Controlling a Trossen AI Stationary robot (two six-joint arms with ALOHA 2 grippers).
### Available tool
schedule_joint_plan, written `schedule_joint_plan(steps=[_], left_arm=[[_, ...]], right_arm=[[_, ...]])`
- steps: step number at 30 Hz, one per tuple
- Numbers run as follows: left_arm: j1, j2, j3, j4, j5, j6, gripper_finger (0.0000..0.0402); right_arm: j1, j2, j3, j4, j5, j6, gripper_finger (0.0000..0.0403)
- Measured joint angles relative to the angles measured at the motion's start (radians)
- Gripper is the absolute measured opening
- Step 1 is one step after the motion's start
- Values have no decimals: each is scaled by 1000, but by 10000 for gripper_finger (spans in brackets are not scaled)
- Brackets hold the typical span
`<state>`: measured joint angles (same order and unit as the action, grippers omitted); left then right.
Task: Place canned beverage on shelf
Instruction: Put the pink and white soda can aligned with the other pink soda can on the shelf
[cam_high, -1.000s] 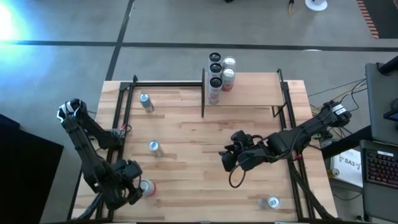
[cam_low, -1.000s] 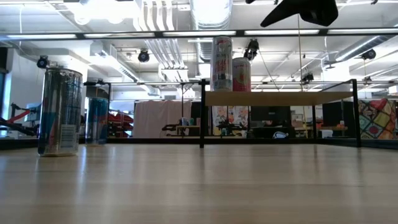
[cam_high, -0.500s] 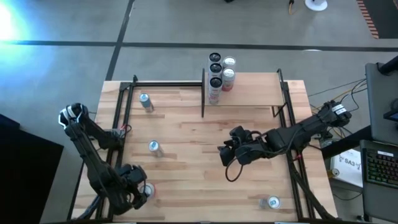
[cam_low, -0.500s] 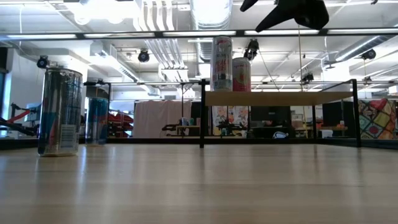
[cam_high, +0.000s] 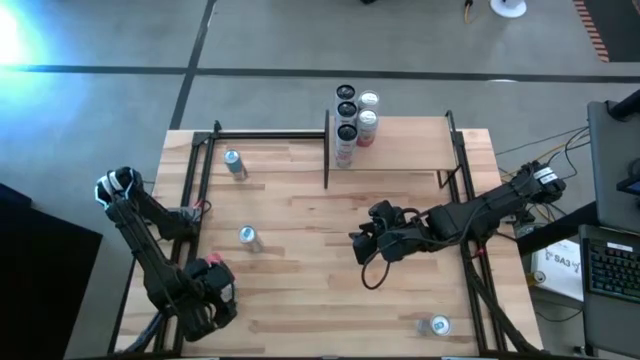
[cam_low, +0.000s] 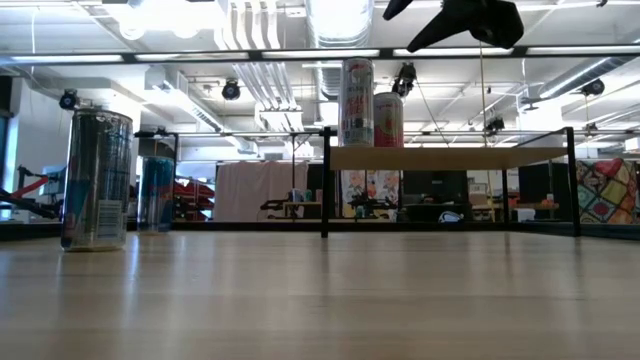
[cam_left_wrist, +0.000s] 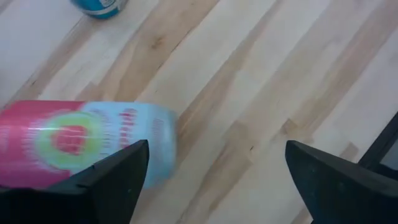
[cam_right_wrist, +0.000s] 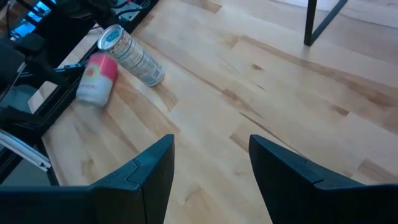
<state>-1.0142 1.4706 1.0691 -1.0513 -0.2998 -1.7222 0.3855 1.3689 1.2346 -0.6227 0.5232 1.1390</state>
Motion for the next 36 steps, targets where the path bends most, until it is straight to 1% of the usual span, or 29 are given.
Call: schedule_joint_plan(steps=[4,8,12,14,17,19,21,25,27,31,33,36], left_arm=[[8,-15,13,-31,14,55,344],[46,-32,49,-127,96,202,337],[129,-35,84,-254,182,348,334],[183,-35,76,-290,217,392,333],[253,-36,33,-294,279,488,333],[290,-36,-9,-292,314,505,333],[309,-36,-53,-286,318,490,333],[323,-68,-141,-272,336,394,333],[324,-109,-182,-234,353,330,333],[322,-208,-257,-113,352,192,333],[322,-246,-287,-56,347,141,333],[321,-285,-320,-19,350,79,333]], right_arm=[[0,0,0,0,1,-7,196],[0,0,0,1,12,-13,196],[1,0,0,1,35,-24,196],[3,0,0,1,50,-26,196],[11,2,0,1,67,-25,196],[21,3,0,0,76,-20,196],[31,7,0,0,78,-17,196],[57,8,-1,-1,79,0,196],[69,8,-1,-4,79,11,196],[80,8,-1,-21,79,25,196],[79,8,-1,-39,73,26,196],[79,6,-1,-73,61,29,196]])
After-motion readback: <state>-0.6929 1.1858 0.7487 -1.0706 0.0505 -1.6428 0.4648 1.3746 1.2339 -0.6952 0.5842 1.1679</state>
